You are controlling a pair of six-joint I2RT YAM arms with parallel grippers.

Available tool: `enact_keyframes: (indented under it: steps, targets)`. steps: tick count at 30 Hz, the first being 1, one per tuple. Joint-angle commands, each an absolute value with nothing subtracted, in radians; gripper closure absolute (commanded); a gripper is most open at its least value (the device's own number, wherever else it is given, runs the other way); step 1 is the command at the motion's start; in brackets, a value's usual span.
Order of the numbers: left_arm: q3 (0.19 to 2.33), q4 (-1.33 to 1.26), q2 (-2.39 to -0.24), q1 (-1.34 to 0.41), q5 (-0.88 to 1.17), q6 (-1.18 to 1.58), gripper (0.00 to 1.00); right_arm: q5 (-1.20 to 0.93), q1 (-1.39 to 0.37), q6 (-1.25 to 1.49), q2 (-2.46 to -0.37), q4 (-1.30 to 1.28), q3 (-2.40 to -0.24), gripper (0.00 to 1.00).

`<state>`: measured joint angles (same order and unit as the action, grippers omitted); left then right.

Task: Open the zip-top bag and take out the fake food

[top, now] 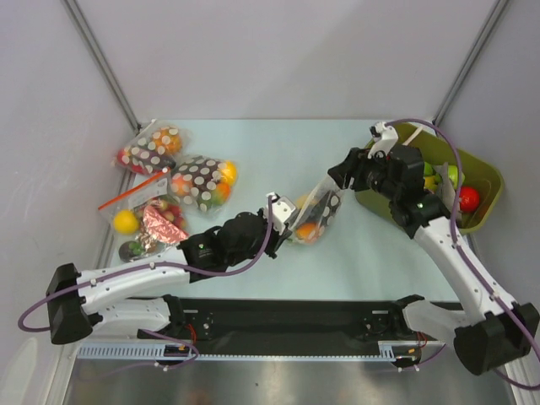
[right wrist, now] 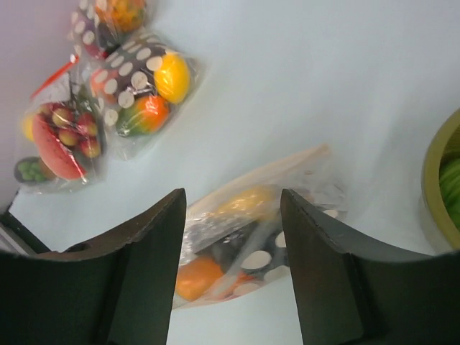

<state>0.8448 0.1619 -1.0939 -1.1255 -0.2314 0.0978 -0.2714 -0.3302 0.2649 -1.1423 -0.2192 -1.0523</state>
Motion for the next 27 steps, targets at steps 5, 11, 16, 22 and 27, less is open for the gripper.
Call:
enact_keyframes:
  steps: [5,11,16,22,27]
  targets:
    - [0.848,0.022,-1.127,-1.137,-0.213,0.144,1.0,-0.161,-0.392,0.379,-1.0,-0.262,-0.986,0.39]
    - [0.836,0.003,-1.134,-1.152,-0.247,0.161,1.0,-0.098,-0.478,0.419,-1.012,-0.287,-0.936,0.39]
    - [0.83,0.005,-1.144,-1.173,-0.298,0.164,1.0,-0.035,-0.552,0.44,-0.993,-0.293,-0.897,0.38]
    - [0.836,0.005,-1.16,-1.203,-0.334,0.155,1.0,-0.04,-0.56,0.456,-1.0,-0.284,-0.873,0.38]
    - [0.842,0.011,-1.166,-1.207,-0.36,0.166,1.0,-0.025,-0.572,0.459,-0.988,-0.298,-0.864,0.4]
